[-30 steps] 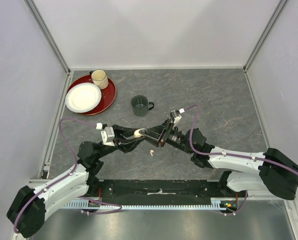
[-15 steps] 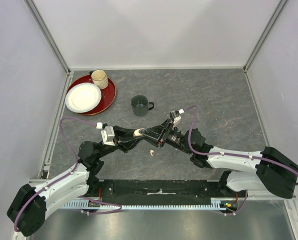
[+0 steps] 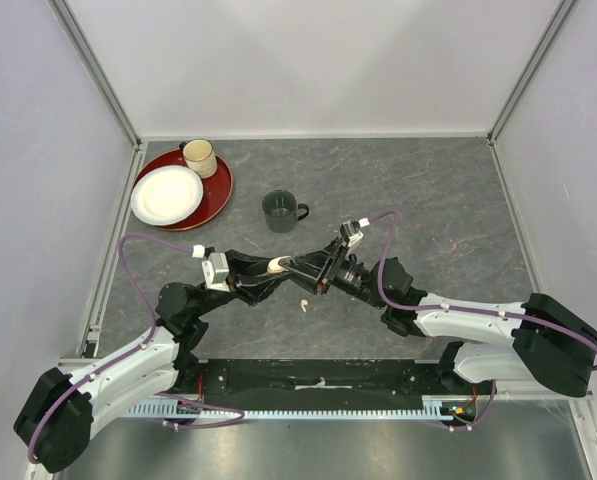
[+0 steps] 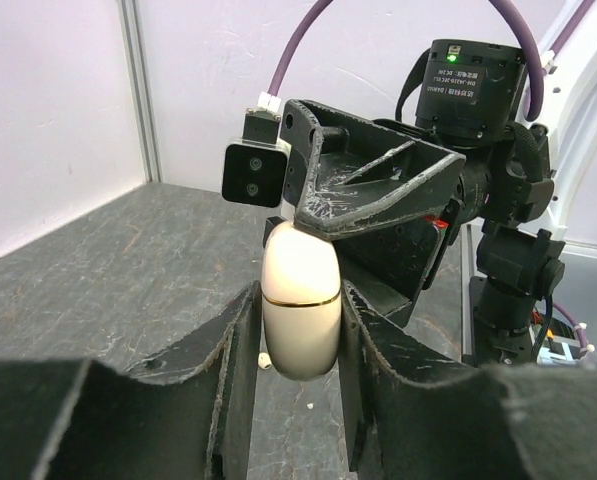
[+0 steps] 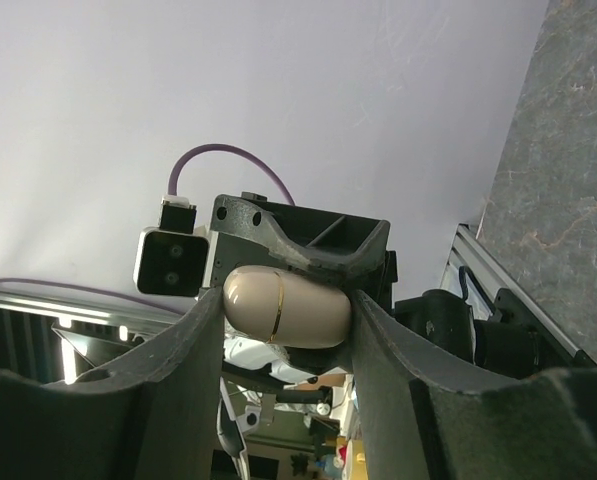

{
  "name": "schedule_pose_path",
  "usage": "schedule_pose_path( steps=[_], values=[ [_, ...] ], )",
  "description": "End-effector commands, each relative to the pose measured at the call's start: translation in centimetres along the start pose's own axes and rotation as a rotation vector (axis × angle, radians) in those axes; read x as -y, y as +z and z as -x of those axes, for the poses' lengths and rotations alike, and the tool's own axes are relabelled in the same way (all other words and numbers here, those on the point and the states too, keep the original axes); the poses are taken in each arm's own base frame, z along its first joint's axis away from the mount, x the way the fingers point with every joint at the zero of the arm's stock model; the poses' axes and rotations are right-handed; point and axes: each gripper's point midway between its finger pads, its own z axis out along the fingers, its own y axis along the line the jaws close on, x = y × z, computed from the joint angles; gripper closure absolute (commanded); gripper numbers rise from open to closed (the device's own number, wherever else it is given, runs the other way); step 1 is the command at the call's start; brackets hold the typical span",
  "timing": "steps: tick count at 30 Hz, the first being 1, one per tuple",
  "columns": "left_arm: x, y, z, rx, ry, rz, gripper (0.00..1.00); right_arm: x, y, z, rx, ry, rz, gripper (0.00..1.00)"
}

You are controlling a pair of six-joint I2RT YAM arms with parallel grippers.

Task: Insert the wireless bluetooth earbuds into the charging case
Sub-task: Open the charging case.

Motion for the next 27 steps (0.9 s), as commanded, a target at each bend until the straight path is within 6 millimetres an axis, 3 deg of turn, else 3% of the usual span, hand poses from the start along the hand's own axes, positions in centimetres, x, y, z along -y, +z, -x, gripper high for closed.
schedule_pose_path(
  steps=[1, 6, 8, 13, 15, 17, 18, 27],
  values=[
    [0.0, 0.5, 1.5, 0.047, 0.016, -0.005, 0.58, -1.6, -0.1, 0.1, 0.008, 0.020, 0.070, 0.82],
    [0.1, 0.5, 1.7, 0.052, 0.019, -0.006, 0.60, -1.3, -0.1, 0.1, 0.007, 0.022, 0.059, 0.82],
    [0.0, 0.5, 1.7, 0.053, 0.019, -0.002, 0.69, -1.1, 0.0, 0.0, 0.004, 0.022, 0.055, 0.82],
    [0.0, 0.5, 1.9, 0.060, 0.024, -0.002, 0.78, -0.7, 0.1, -0.1, -0.003, 0.024, 0.040, 0.81],
    [0.0, 0.5, 2.0, 0.066, 0.024, 0.000, 0.77, -0.4, 0.2, -0.1, -0.004, 0.025, 0.029, 0.80],
    [0.0, 0.4, 2.0, 0.070, 0.023, -0.001, 0.64, -0.3, 0.3, -0.1, -0.003, 0.025, 0.024, 0.80],
    [0.0, 0.4, 2.1, 0.075, 0.022, 0.000, 0.63, -0.2, 0.3, -0.1, -0.003, 0.025, 0.023, 0.80],
    [0.1, 0.5, 2.0, 0.070, 0.016, -0.001, 0.68, -0.3, 0.3, -0.1, -0.003, 0.025, 0.026, 0.80]
  ],
)
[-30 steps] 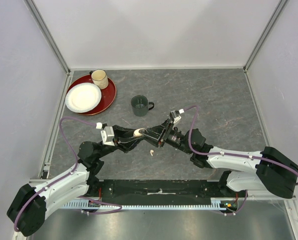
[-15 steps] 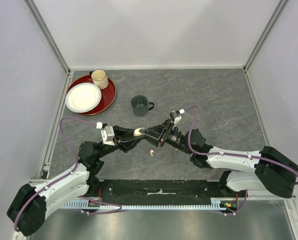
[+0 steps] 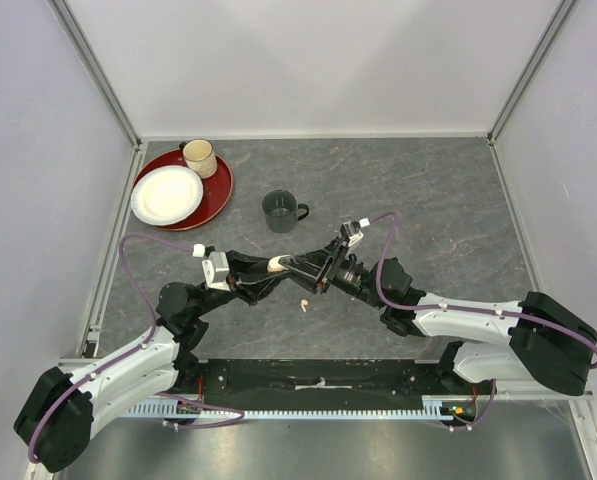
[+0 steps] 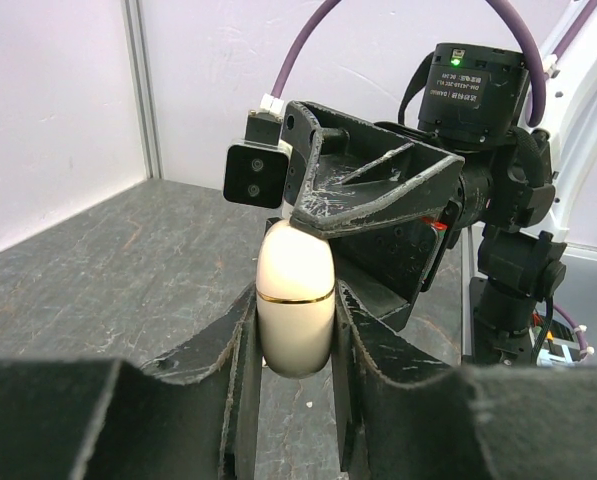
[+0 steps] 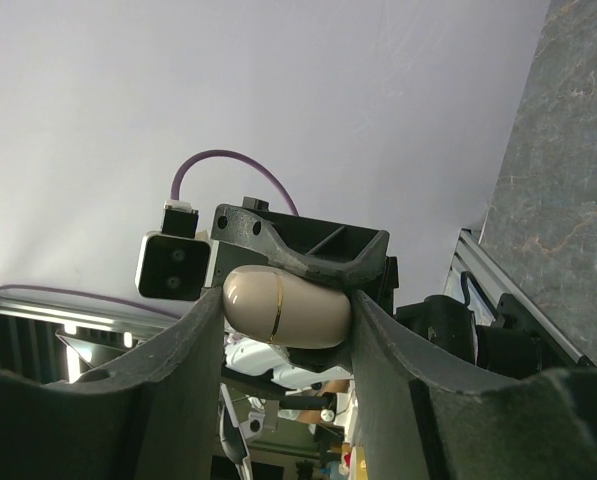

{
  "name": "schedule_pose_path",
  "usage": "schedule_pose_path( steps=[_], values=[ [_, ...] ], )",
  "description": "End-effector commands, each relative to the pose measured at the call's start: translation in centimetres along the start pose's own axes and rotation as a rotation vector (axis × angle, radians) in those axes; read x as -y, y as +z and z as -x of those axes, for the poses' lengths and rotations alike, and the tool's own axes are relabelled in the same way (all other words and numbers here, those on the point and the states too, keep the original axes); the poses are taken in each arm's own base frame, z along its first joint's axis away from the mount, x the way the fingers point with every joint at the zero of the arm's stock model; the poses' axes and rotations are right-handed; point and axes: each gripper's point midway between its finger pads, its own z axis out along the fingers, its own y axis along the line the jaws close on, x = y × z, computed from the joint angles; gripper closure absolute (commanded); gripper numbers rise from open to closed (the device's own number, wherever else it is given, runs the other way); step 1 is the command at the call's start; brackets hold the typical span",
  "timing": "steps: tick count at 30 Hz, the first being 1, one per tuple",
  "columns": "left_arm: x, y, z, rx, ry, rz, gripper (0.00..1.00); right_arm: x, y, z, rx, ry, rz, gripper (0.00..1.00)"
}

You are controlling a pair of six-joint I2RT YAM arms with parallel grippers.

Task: Insert the wireless bluetooth earbuds into the charging case
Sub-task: Open the charging case.

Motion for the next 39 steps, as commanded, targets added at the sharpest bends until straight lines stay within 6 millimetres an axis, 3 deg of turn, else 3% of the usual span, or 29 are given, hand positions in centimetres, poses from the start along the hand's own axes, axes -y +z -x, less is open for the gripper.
schedule_pose_path(
  steps=[1, 10, 23, 29, 36, 38, 39],
  values=[
    [0.2, 0.5, 2.1, 0.073, 0.024, -0.009, 0.67, -0.5, 0.2, -0.2, -0.010, 0.015, 0.022, 0.80],
    [0.2, 0.5, 2.1, 0.071, 0.014, -0.008, 0.56, -0.7, 0.2, -0.2, -0.008, 0.016, 0.028, 0.80],
    [0.1, 0.6, 1.9, 0.060, 0.008, -0.004, 0.54, -1.8, -0.1, 0.0, 0.004, 0.011, 0.073, 0.80],
    [0.0, 0.7, 1.9, 0.060, 0.003, -0.002, 0.57, -1.6, -0.3, 0.1, 0.013, 0.015, 0.071, 0.80],
    [0.0, 0.7, 1.9, 0.061, -0.002, 0.001, 0.71, -1.9, -0.4, 0.3, 0.020, 0.022, 0.085, 0.80],
    [-0.1, 0.7, 2.0, 0.064, 0.001, 0.003, 0.71, -1.8, -0.4, 0.3, 0.021, 0.022, 0.085, 0.80],
    [-0.1, 0.7, 1.9, 0.063, -0.001, 0.003, 0.66, -1.9, -0.4, 0.2, 0.018, 0.022, 0.088, 0.80]
  ],
)
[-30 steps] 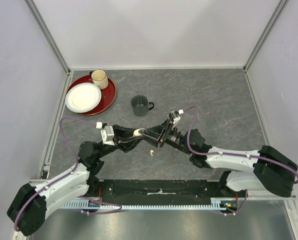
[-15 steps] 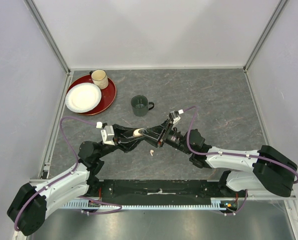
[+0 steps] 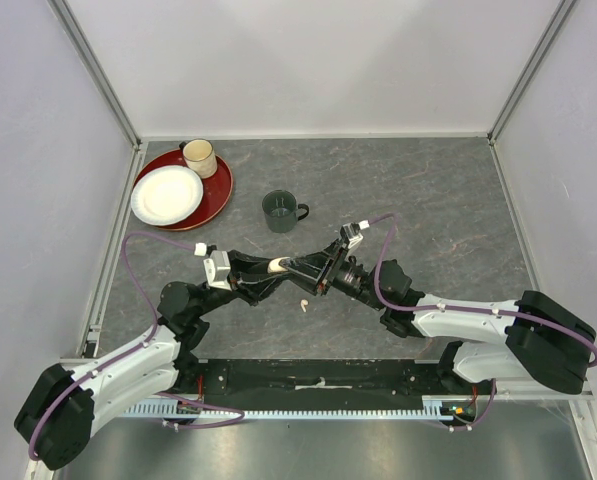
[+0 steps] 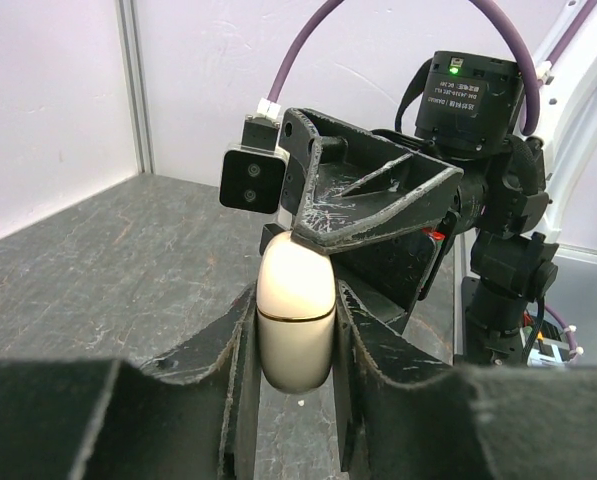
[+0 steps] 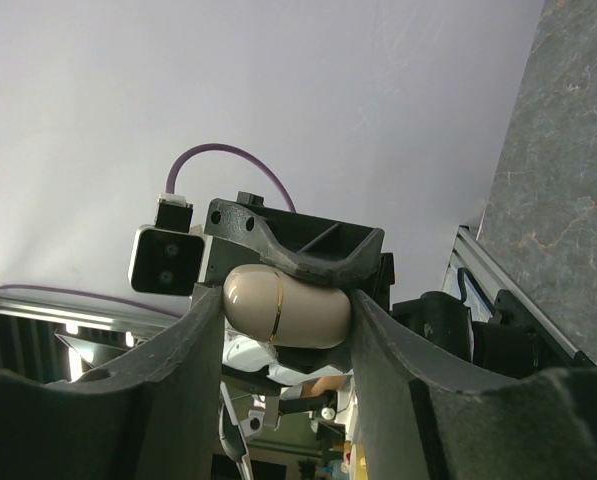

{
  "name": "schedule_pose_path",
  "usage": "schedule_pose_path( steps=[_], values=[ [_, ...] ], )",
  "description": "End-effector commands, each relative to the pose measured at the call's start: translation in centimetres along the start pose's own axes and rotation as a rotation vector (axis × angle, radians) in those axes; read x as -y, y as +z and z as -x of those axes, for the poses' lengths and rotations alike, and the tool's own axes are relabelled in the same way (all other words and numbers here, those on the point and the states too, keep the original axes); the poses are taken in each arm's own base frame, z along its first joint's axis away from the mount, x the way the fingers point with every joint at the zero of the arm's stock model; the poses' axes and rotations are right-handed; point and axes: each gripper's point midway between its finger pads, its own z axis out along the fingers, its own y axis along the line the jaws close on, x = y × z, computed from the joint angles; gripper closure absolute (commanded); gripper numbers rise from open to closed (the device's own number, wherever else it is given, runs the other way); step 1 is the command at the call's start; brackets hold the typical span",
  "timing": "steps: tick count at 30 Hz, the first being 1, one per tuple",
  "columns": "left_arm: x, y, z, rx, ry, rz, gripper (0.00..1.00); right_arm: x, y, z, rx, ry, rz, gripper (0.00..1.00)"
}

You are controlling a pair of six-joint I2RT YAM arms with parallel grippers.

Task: Insert the wireless bluetooth earbuds into the charging case
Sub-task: Open the charging case.

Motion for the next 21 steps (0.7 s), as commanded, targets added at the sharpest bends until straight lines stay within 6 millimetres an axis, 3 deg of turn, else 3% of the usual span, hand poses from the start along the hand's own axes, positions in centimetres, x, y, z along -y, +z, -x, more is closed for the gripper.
schedule_pose_path(
  steps=[1, 7, 21],
  values=[
    [-0.02, 0.58, 2.26, 0.071, 0.024, 0.002, 0.63, -2.44, -0.24, 0.23, 0.013, 0.015, 0.090, 0.80],
    [0.01, 0.58, 2.22, 0.069, 0.022, 0.001, 0.55, -2.64, -0.27, 0.29, 0.016, 0.016, 0.099, 0.80],
    [-0.10, 0.66, 2.76, 0.088, 0.029, 0.008, 0.55, -1.93, 0.09, -0.16, -0.008, 0.027, 0.079, 0.80]
  ],
)
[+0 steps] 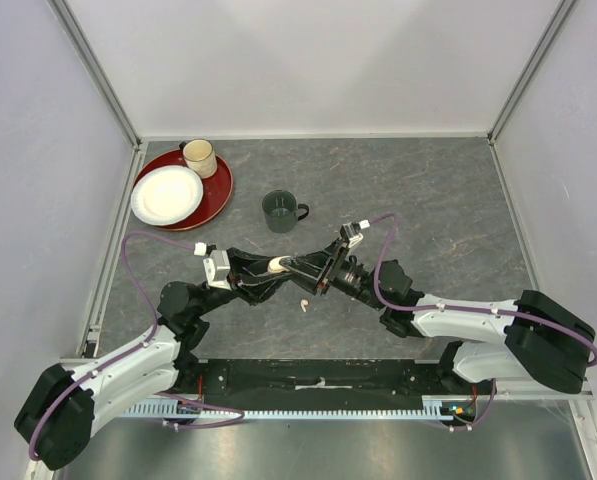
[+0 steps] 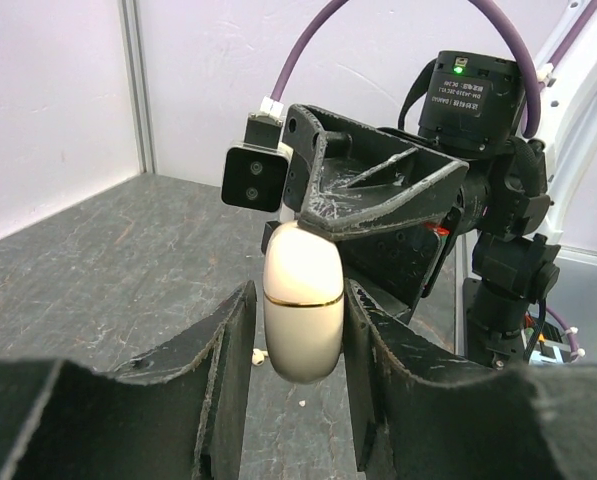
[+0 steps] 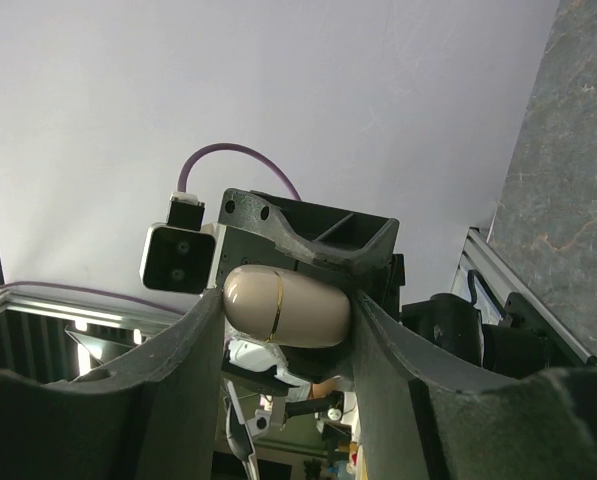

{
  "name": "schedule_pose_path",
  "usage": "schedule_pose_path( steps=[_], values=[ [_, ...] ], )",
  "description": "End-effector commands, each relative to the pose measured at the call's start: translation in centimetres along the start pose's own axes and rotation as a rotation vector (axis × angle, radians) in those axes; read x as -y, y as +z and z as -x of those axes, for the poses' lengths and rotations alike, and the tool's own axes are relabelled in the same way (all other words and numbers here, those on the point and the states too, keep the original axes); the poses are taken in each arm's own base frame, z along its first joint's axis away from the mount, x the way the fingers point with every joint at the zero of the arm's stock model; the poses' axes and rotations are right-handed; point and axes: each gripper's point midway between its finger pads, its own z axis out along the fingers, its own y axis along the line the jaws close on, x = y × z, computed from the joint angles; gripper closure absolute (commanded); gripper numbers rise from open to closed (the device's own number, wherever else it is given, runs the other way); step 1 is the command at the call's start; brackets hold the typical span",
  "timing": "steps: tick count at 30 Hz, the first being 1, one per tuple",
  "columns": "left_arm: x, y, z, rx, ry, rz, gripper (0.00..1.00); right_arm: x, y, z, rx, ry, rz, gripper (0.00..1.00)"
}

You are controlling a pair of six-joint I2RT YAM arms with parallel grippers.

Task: Insert the wireless bluetooth earbuds into the charging case
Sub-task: Open the charging case.

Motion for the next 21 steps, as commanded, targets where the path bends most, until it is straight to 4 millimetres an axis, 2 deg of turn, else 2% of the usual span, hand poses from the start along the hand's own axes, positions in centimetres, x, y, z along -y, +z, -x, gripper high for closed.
schedule_pose_path(
  steps=[1, 4, 7, 11, 19, 21],
  values=[
    [-0.13, 0.65, 2.75, 0.087, 0.030, 0.008, 0.55, -1.37, 0.12, -0.16, -0.009, 0.023, 0.056, 0.80],
    [-0.04, 0.66, 2.72, 0.086, 0.029, 0.004, 0.55, -1.32, 0.14, -0.16, -0.009, 0.025, 0.056, 0.79],
    [-0.09, 0.64, 2.54, 0.082, 0.023, 0.007, 0.60, -1.66, 0.08, -0.20, -0.010, 0.024, 0.070, 0.79],
    [-0.12, 0.63, 2.39, 0.078, 0.019, 0.008, 0.56, -2.04, -0.03, -0.11, -0.006, 0.020, 0.085, 0.79],
    [-0.21, 0.66, 2.38, 0.077, 0.018, 0.011, 0.57, -1.89, -0.07, -0.04, -0.002, 0.020, 0.081, 0.79],
    [-0.16, 0.66, 2.47, 0.080, 0.018, 0.011, 0.62, -1.71, -0.04, -0.07, -0.004, 0.024, 0.074, 0.79]
  ],
)
